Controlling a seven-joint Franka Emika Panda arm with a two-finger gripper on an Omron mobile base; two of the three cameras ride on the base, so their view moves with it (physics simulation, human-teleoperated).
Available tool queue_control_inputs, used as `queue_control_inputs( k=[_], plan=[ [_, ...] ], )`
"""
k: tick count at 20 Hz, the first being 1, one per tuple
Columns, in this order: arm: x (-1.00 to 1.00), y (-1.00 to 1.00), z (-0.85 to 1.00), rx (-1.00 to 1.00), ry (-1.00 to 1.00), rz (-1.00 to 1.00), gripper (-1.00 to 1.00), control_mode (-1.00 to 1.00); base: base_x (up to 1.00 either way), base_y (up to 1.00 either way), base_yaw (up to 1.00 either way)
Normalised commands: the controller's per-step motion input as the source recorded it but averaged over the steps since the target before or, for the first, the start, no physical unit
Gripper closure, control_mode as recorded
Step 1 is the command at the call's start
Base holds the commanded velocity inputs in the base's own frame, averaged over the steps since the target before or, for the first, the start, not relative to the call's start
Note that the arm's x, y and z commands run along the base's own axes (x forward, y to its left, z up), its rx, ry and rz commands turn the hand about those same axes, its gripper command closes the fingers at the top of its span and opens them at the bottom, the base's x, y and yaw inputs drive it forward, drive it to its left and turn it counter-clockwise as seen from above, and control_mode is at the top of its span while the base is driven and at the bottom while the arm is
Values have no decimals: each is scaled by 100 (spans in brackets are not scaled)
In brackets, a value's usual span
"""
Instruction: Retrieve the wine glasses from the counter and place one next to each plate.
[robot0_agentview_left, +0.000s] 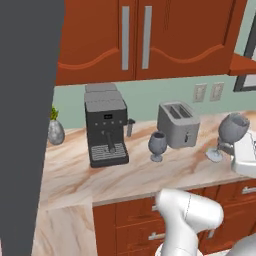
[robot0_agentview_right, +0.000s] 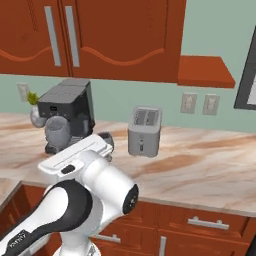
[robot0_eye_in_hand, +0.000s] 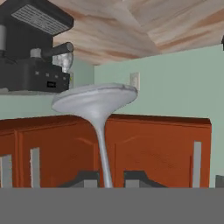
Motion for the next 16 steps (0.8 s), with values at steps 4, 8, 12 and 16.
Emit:
queue_control_inputs(
  k=[4,8,12,16],
  plan=[
    [0,0,0,0,0,0,100,100,-66,-41,-51],
    [0,0,0,0,0,0,100,100,-20,-11,-83],
    [0,0,0,0,0,0,100,100,0,0,-100],
    [0,0,0,0,0,0,100,100,0,0,-100]
  ],
)
